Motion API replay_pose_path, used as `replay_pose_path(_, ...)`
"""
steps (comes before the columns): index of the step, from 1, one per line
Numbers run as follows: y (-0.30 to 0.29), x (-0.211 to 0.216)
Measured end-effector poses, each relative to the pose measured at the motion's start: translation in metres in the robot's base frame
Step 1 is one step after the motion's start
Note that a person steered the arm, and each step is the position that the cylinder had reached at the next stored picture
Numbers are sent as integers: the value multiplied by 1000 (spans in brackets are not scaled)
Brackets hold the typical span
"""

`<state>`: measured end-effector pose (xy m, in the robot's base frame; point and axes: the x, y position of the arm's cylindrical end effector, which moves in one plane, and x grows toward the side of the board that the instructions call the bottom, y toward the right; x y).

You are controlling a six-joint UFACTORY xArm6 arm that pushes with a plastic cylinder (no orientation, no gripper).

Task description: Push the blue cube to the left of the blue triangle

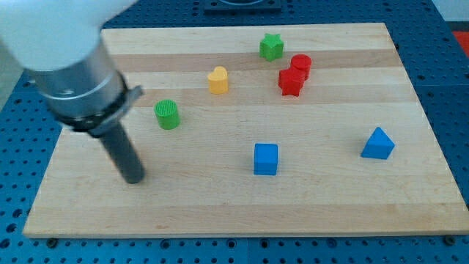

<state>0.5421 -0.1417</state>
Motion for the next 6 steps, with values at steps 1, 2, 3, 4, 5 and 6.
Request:
replay_pose_path(1,46,0)
replay_pose_path(2,83,-7)
replay_pose_path(3,116,-8)
replay_pose_path(4,136,-4)
replay_pose_path(5,146,-2)
replay_pose_path(6,177,-3)
